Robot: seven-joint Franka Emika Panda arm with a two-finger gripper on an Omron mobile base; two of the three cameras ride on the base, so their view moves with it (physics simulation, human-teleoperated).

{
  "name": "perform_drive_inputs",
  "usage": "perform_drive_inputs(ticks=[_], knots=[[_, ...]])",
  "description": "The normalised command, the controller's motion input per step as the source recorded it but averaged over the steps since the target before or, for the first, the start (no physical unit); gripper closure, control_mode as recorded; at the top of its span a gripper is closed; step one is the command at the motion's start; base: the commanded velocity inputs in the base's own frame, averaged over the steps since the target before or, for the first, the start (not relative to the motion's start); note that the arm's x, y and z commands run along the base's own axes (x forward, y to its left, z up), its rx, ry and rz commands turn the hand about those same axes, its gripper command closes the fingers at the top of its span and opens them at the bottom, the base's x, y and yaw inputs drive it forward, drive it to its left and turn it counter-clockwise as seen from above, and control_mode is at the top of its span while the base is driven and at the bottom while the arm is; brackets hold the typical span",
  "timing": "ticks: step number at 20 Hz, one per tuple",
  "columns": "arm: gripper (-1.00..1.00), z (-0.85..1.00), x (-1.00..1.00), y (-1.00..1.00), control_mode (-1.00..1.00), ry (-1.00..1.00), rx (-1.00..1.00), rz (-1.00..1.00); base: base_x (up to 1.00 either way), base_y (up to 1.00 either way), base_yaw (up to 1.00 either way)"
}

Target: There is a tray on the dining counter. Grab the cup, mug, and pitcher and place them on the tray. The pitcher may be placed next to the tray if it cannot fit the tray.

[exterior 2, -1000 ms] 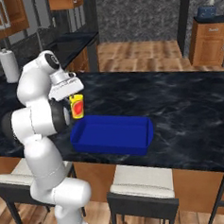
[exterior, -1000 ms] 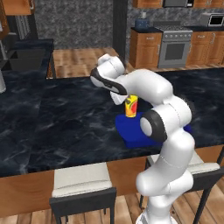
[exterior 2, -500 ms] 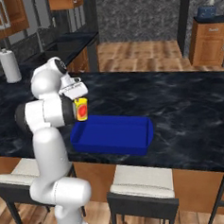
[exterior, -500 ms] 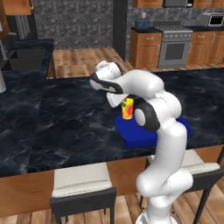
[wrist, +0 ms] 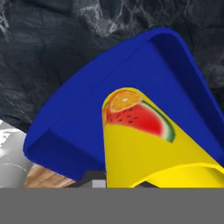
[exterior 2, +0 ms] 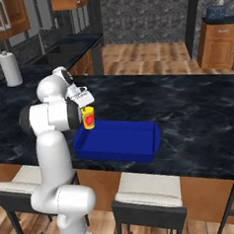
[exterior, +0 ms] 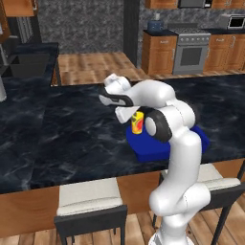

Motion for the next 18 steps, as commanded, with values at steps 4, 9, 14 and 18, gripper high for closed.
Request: perform_drive_inputs(ticks=[4,9,14,18], knots=[[1.00,-0.38,0.00,-0.21,-1.00,-0.10,0.00,-0.02,0.00,0.00,0.00],[1.00,-0.36,0.00,-0.20,-1.00,-0.08,0.00,-0.02,0.00,0.00,0.00],[1.00,-0.36,0.01,-0.03,-1.00,-0.06,0.00,-0.01,0.00,0.00,0.00],[1.00,-0.32,0.08,0.00,-1.00,-0.05,0.00,-0.01,0.00,0.00,0.00]])
